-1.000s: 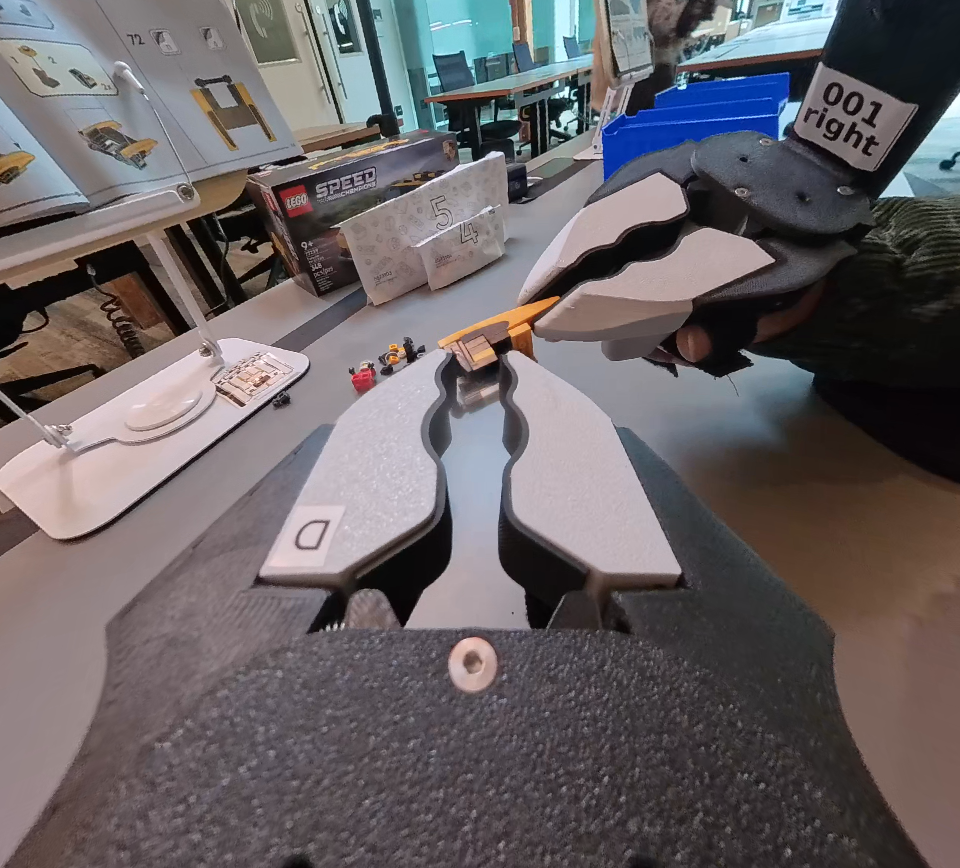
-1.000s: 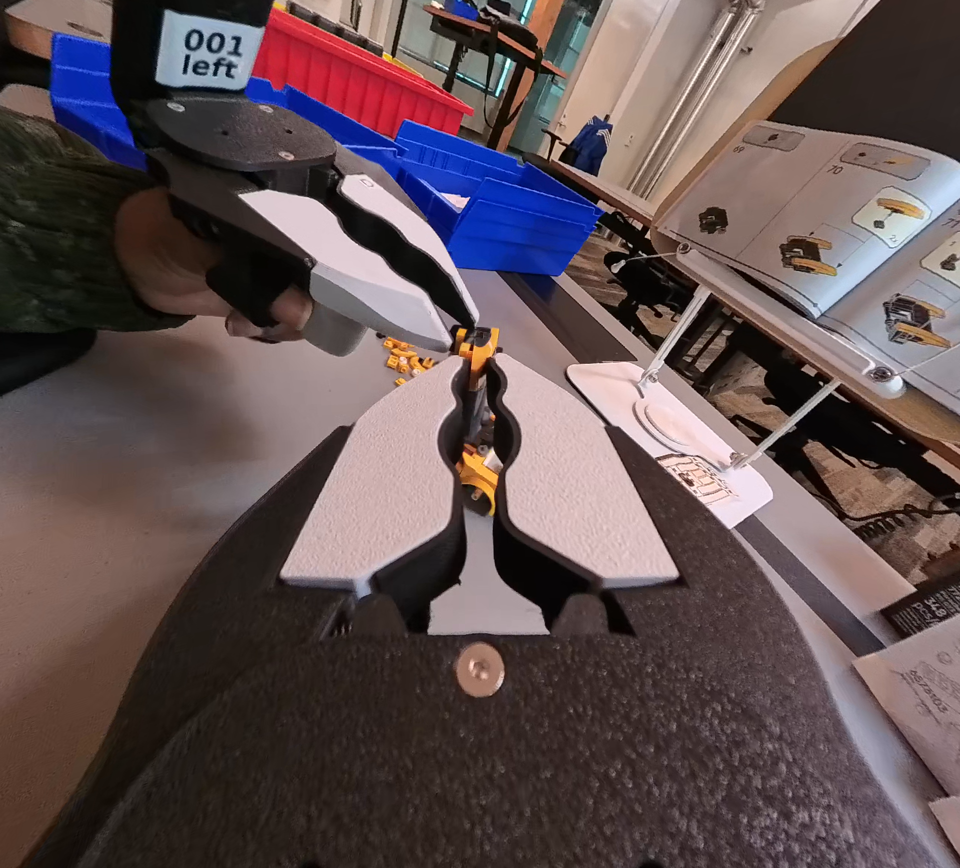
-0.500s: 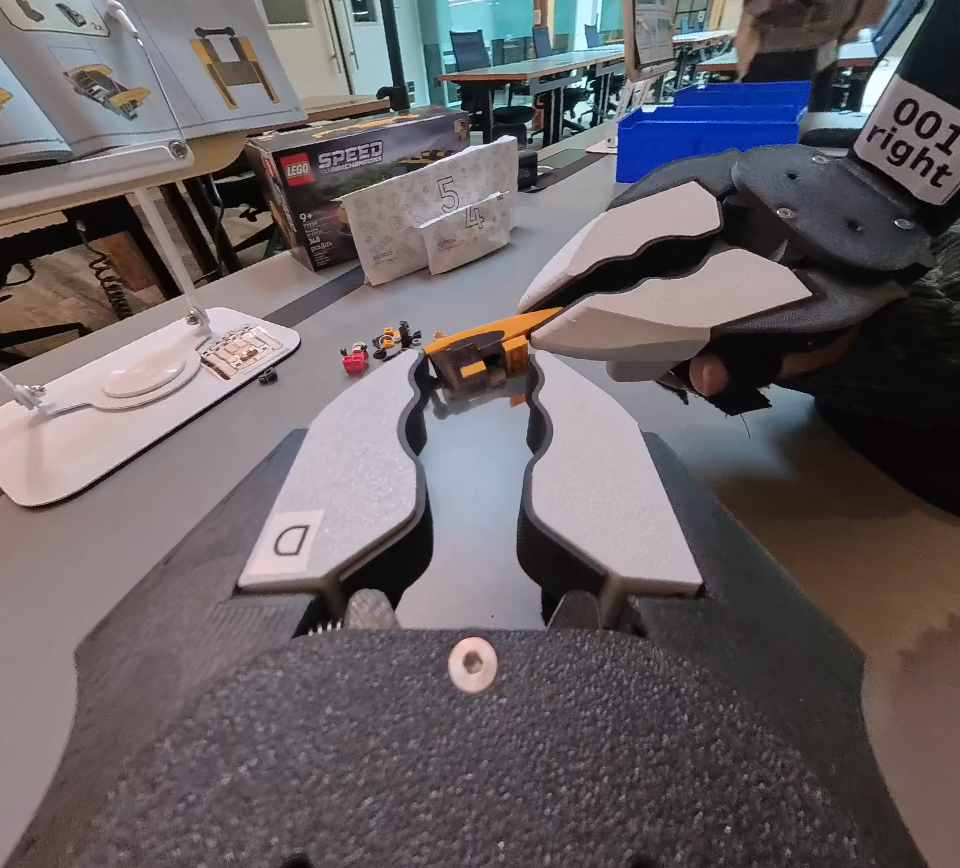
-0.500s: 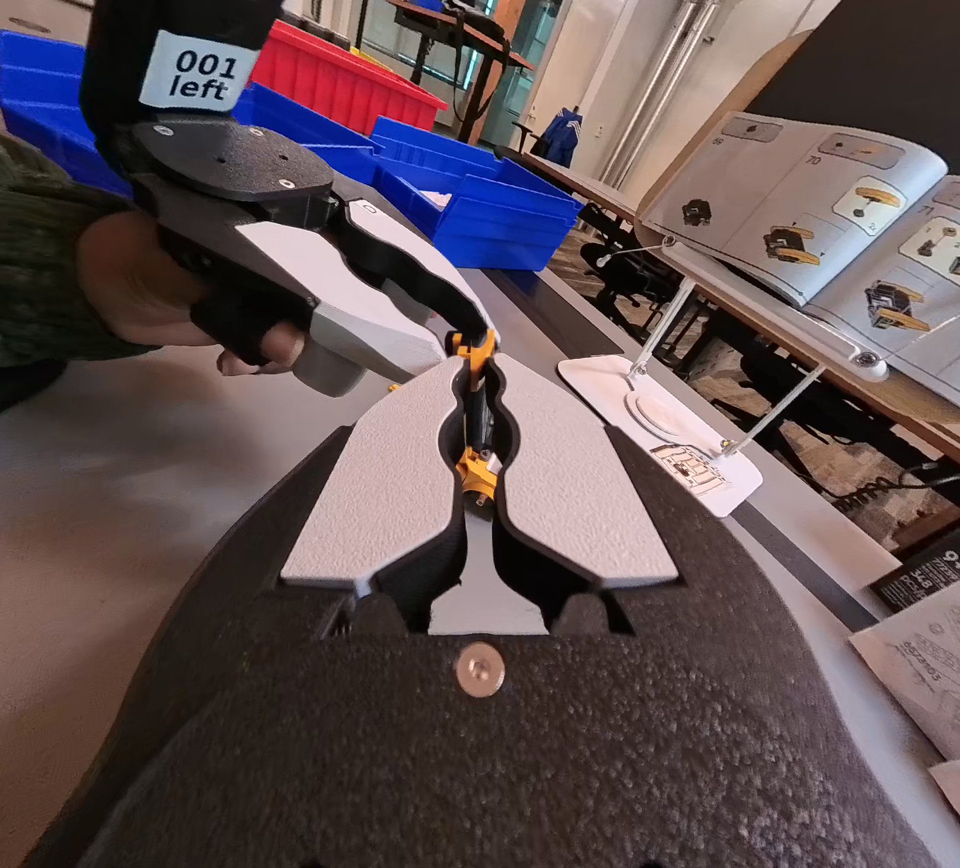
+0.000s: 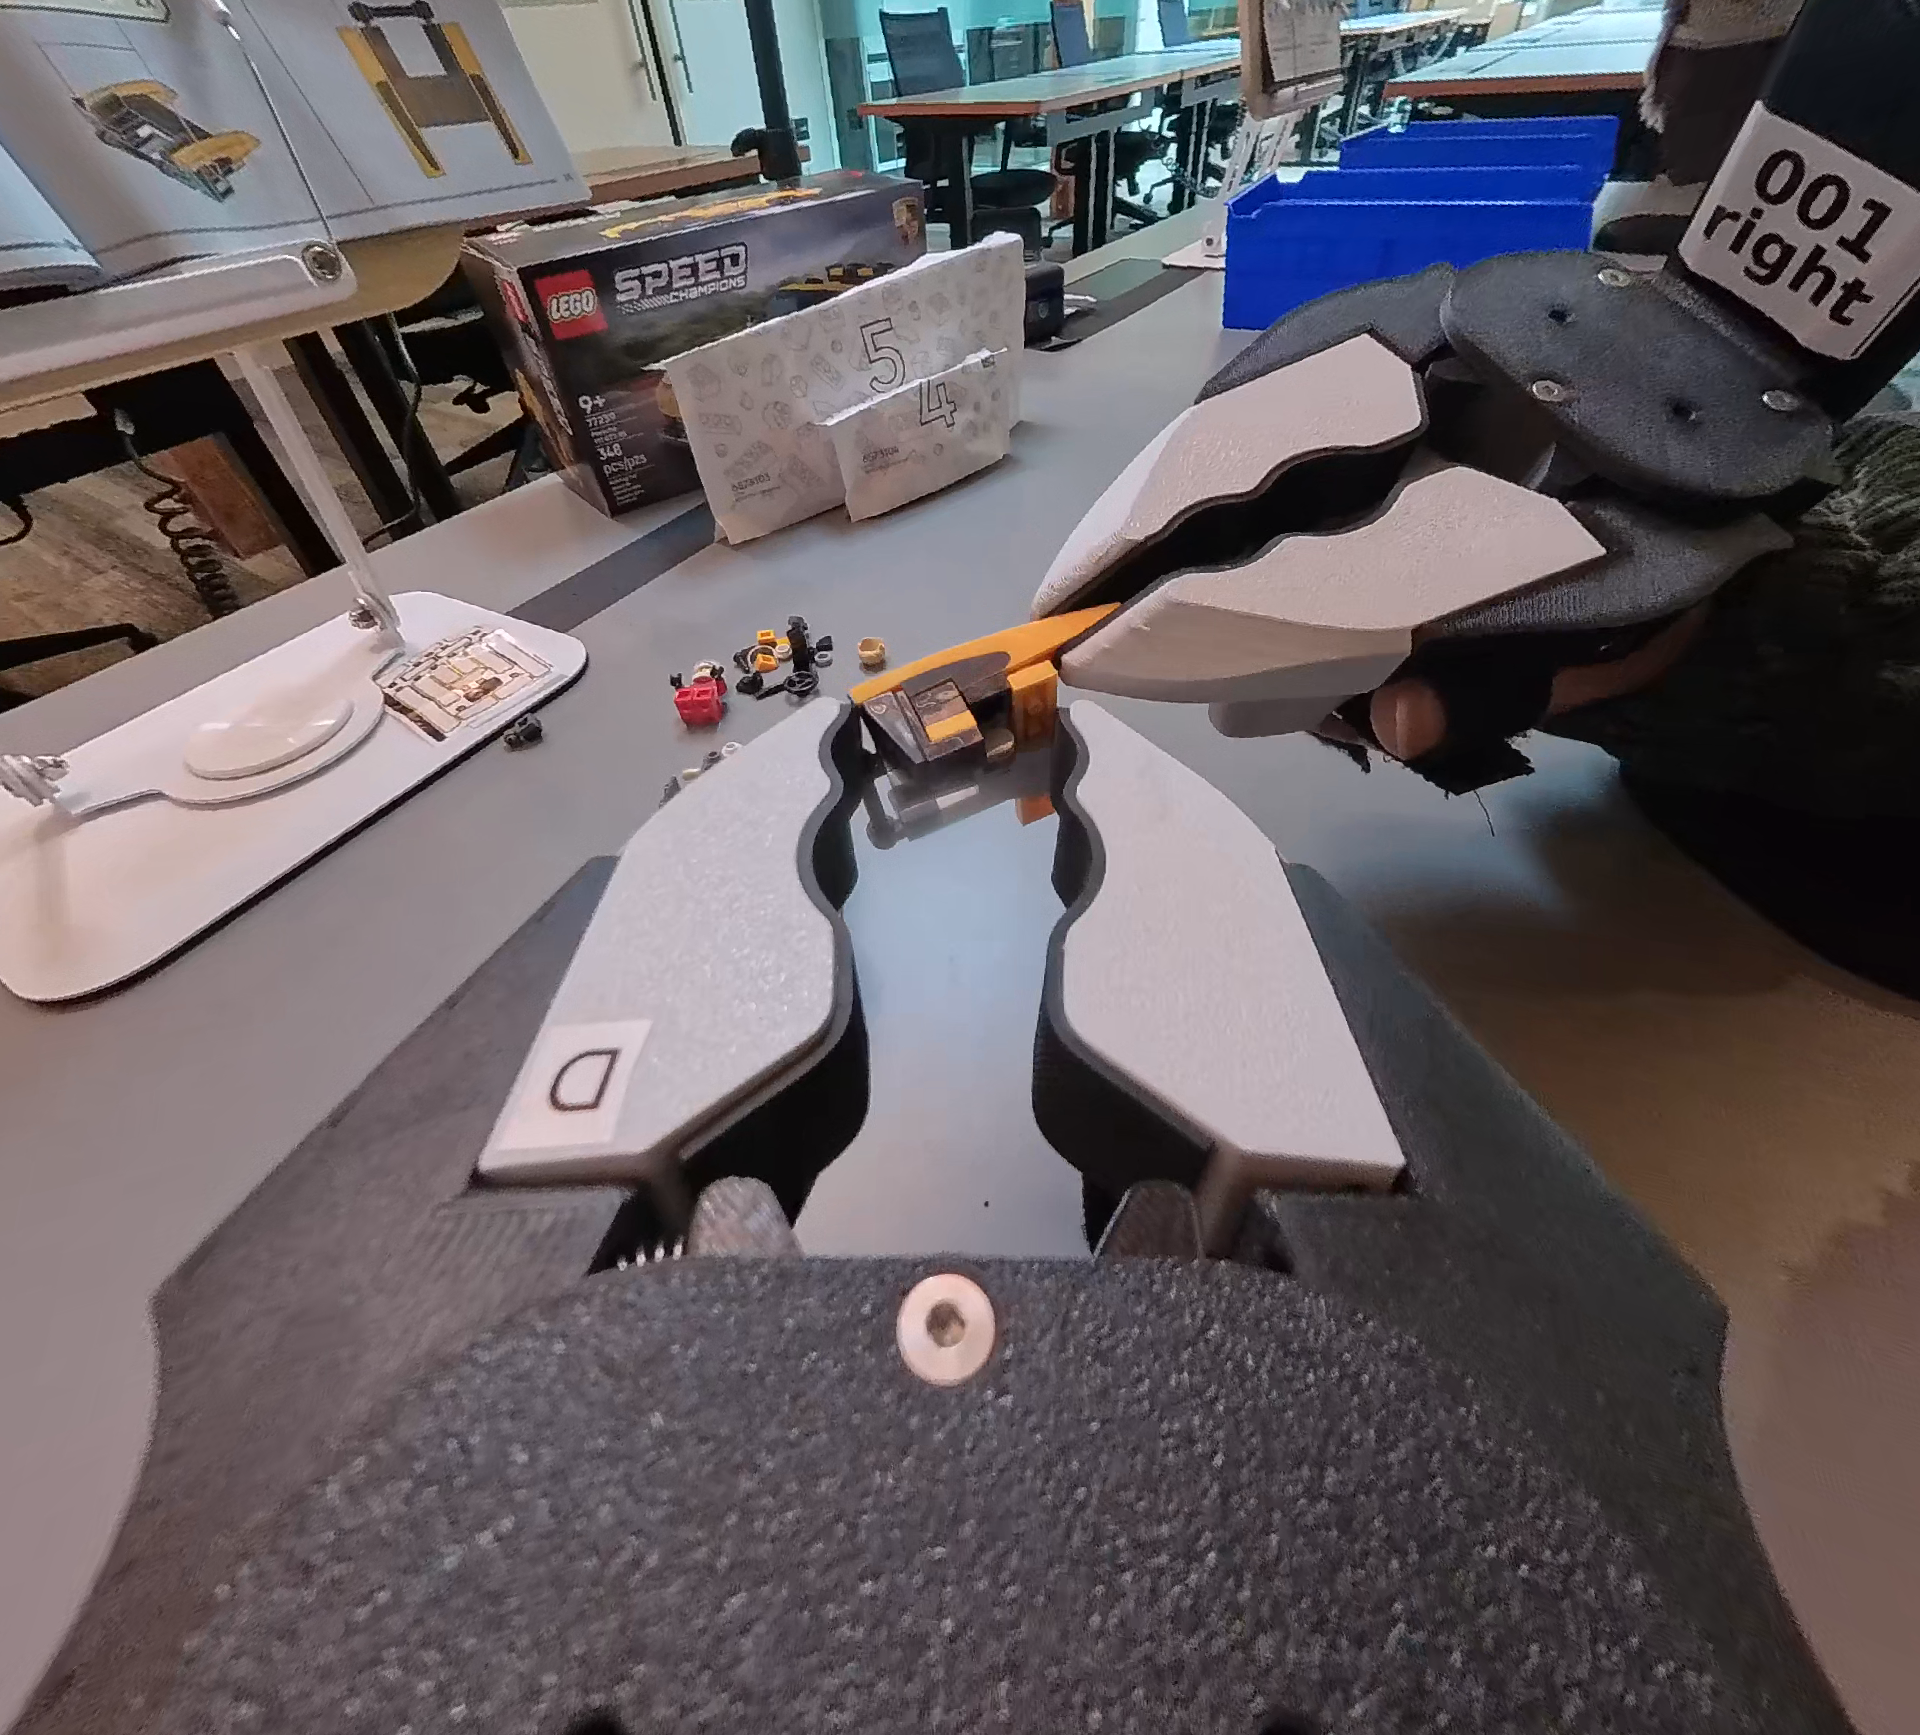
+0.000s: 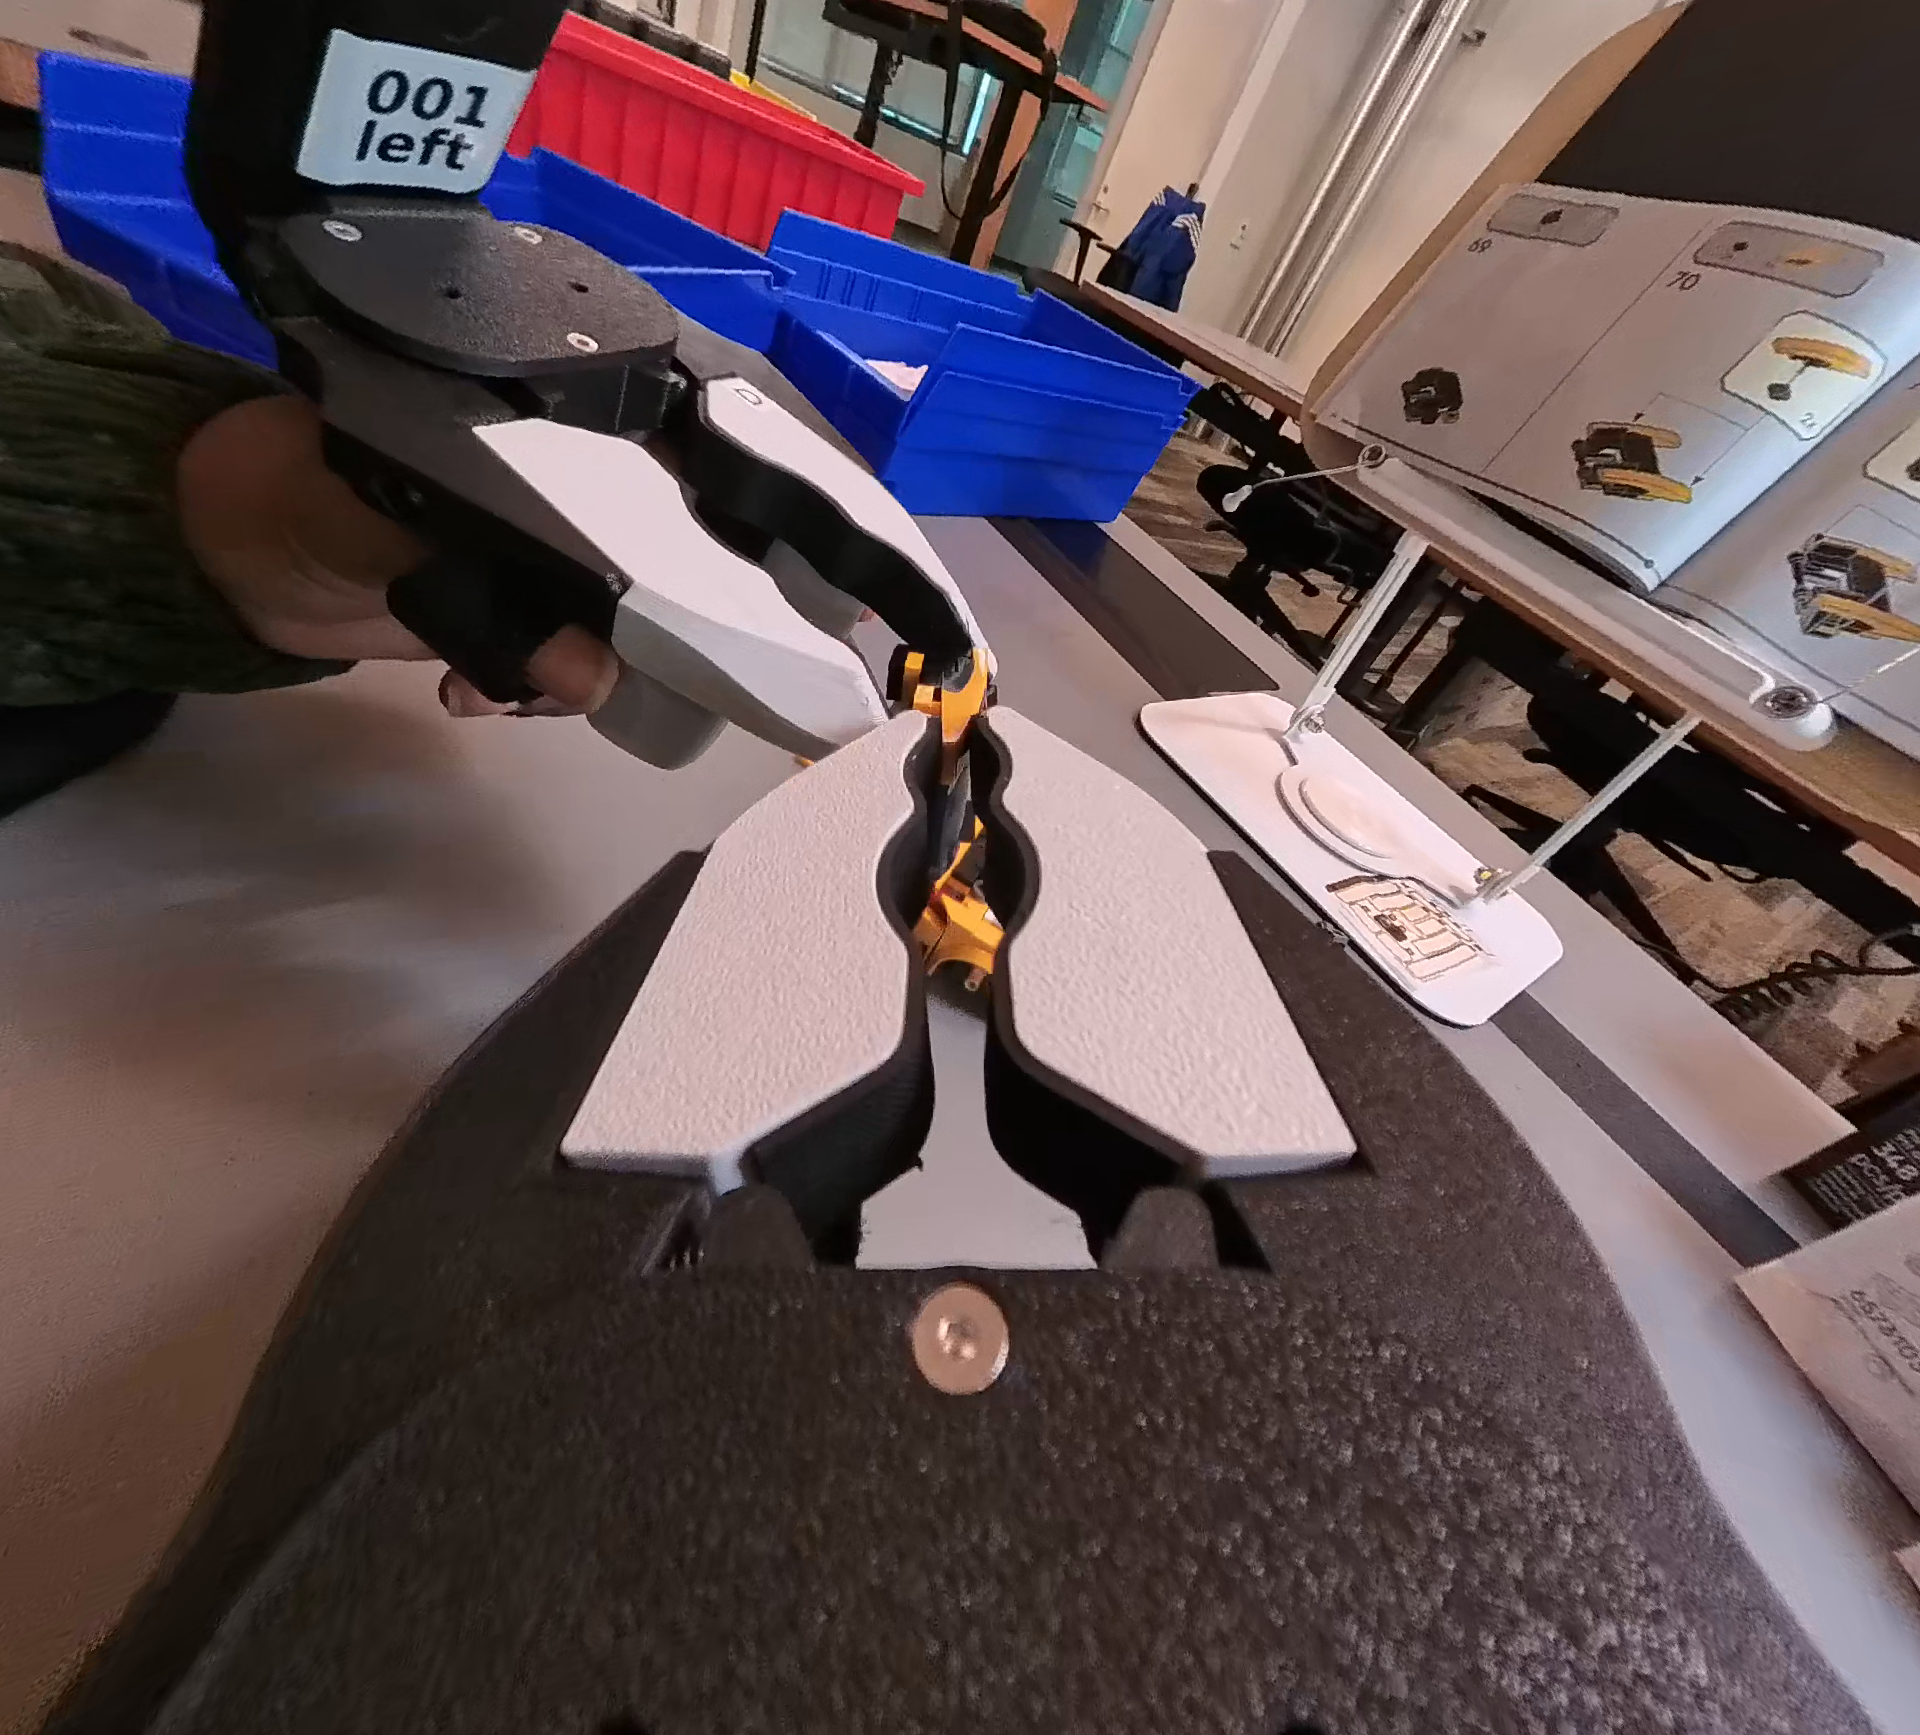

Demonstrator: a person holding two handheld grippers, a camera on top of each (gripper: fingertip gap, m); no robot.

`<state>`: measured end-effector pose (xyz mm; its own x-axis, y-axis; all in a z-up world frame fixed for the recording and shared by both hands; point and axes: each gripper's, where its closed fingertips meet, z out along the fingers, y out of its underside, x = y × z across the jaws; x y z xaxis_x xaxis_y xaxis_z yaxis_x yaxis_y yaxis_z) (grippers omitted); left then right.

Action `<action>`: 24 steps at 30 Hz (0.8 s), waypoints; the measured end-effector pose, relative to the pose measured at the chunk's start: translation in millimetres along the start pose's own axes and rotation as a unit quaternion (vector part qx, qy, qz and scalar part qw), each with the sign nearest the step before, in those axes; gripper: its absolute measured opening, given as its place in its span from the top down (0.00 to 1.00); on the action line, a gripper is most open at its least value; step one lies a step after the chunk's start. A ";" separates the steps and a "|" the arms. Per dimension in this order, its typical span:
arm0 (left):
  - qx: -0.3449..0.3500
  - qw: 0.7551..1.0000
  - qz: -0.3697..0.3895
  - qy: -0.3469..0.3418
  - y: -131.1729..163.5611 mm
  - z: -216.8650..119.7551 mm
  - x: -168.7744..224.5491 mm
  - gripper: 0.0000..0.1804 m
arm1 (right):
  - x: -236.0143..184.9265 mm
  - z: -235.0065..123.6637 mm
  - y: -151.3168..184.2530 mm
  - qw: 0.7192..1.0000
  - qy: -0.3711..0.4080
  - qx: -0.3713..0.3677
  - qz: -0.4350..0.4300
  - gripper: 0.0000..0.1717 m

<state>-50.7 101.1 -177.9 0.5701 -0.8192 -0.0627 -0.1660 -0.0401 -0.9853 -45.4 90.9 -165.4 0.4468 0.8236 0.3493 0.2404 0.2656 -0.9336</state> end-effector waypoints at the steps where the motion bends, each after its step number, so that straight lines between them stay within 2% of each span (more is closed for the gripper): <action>1: -0.001 1.000 -0.001 0.004 0.7 0.0 0.2 0.81 | -0.3 0.0 0.5 1.000 -0.002 -0.002 -0.003 0.97; 6: -0.009 1.000 0.001 0.015 3.8 -1.2 -0.1 0.84 | 0.3 -1.9 3.4 1.000 -0.023 -0.008 0.010 0.97; 17: -0.021 0.999 -0.010 0.034 8.0 -0.4 2.1 0.85 | -0.7 -3.5 7.5 0.998 -0.054 -0.016 0.040 0.97; 24: -0.028 0.997 -0.026 0.069 12.2 -0.9 7.8 0.84 | -5.7 -7.6 11.0 0.992 -0.103 -0.022 0.069 0.97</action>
<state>-49.0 93.7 -190.3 0.4641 -0.8857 0.0150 -0.1855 -0.1138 -0.9760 -38.8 85.4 -177.0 0.2930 0.9368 0.1913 0.2290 0.1255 -0.9653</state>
